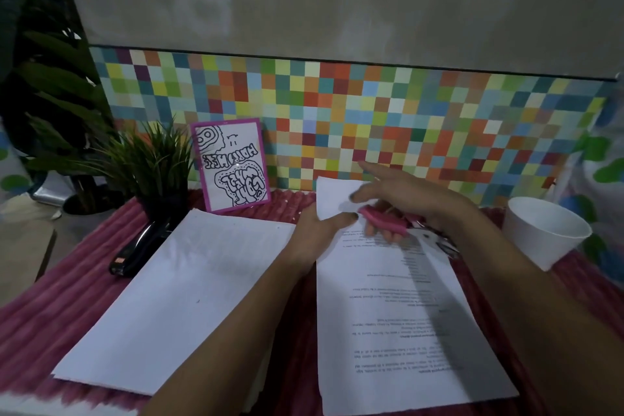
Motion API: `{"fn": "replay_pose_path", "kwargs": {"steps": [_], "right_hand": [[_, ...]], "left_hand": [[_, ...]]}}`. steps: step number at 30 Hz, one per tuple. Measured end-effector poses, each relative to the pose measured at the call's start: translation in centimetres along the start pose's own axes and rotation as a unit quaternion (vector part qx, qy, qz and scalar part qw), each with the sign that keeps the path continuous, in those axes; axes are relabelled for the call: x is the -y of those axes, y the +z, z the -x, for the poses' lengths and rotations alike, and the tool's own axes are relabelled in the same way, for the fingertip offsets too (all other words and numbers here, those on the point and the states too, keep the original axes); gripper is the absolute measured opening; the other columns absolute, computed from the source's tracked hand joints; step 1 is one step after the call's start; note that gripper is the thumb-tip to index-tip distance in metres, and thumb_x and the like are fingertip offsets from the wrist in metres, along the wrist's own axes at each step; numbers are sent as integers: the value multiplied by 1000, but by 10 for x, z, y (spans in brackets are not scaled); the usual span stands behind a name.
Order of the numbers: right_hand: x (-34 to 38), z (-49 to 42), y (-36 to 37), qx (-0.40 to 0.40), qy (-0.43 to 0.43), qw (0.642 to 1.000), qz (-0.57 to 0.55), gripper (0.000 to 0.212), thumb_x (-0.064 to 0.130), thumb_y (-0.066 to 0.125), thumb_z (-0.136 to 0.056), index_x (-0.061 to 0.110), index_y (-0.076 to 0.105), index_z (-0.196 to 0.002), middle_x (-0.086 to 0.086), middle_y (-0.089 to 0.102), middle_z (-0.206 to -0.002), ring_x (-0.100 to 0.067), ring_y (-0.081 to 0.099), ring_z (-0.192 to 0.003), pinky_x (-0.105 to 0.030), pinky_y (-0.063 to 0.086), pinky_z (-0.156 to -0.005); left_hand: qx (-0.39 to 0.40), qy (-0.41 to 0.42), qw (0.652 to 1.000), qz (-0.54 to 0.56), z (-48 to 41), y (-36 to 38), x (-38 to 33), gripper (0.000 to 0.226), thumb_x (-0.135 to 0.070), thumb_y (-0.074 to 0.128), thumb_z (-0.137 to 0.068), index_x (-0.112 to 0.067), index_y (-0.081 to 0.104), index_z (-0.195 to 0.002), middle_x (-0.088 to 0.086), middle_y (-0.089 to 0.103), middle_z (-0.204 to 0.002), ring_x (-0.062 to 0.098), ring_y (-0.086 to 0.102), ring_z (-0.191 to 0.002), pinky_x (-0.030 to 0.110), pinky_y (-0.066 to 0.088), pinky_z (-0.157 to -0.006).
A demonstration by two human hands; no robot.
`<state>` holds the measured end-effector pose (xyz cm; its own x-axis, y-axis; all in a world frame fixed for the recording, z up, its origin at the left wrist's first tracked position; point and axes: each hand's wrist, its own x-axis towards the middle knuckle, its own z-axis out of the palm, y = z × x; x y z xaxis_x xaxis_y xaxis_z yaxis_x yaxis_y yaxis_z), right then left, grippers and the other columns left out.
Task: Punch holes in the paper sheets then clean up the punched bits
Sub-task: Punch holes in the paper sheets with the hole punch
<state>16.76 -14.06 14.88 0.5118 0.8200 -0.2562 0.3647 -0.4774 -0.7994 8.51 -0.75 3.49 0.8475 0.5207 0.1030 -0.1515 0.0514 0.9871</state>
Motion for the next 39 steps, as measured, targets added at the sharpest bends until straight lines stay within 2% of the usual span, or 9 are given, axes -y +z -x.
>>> {"fn": "replay_pose_path", "kwargs": {"steps": [5,8,13,21,25,28,32,35,39], "right_hand": [[14,-17,1,46,60,994,74,44,36,63,-84,2,60,-112,-26,72,-87,-28,59,-54,-29,49,-52],[13,-18,-3,68,89,990,81,47,41,61,-84,9,56,-119,-22,74,-88,-25,61,-53,-27,50,-53],[-10,-22,-26,89,184,975,92,64,47,65,-77,-9,65,-107,-27,71,-94,-26,58,-56,-29,48,-54],[-48,-18,-28,41,228,972,43,50,43,64,-77,-6,67,-84,-23,66,-80,-26,55,-55,-28,44,-55],[-66,-19,-26,2,210,977,-24,46,38,61,-80,-5,68,-66,-23,64,-69,-26,53,-48,-25,41,-45],[-72,-21,-28,-15,198,979,-49,49,39,58,-81,-9,65,-72,-22,63,-66,-26,52,-46,-24,41,-46],[-83,-17,-28,-74,181,970,-148,38,34,65,-75,-2,64,-85,-22,71,-82,-24,55,-52,-28,47,-53],[-103,-2,-33,-121,168,947,-247,39,35,60,-84,-3,60,-85,-23,70,-79,-24,54,-50,-27,46,-51],[-122,19,-28,-75,175,928,-321,43,39,60,-86,-3,60,-94,-27,70,-84,-25,58,-48,-27,50,-44]], "left_hand": [[-9,10,1000,-21,0,0,-2,33,-12,69,-85,-9,66,-117,3,71,-109,19,67,-100,27,52,-81],[-34,21,998,-40,-1,-5,1,23,-6,65,-89,-14,67,-110,-3,70,-100,6,67,-88,16,49,-71],[4,-43,999,25,1,-14,6,26,-13,69,-86,-18,68,-112,2,74,-109,17,71,-96,31,55,-80],[-7,46,988,-146,2,7,8,31,-9,68,-87,-9,66,-118,2,71,-112,12,66,-98,10,50,-74],[8,-39,998,-51,9,11,3,33,-14,72,-85,-9,67,-117,6,72,-113,23,70,-101,33,55,-85],[55,-149,987,-38,16,7,0,34,-19,76,-81,-10,69,-112,6,74,-108,26,72,-94,36,56,-84],[20,-91,992,-81,20,9,3,26,-5,72,-82,-7,68,-108,4,71,-103,17,69,-84,24,54,-72],[-8,-62,997,-53,21,5,7,32,-5,72,-82,-6,68,-114,6,72,-109,24,70,-96,33,56,-83],[-27,-51,998,-10,23,-3,12,20,-3,71,-82,-15,71,-97,-4,75,-95,13,71,-85,20,57,-72]]}}
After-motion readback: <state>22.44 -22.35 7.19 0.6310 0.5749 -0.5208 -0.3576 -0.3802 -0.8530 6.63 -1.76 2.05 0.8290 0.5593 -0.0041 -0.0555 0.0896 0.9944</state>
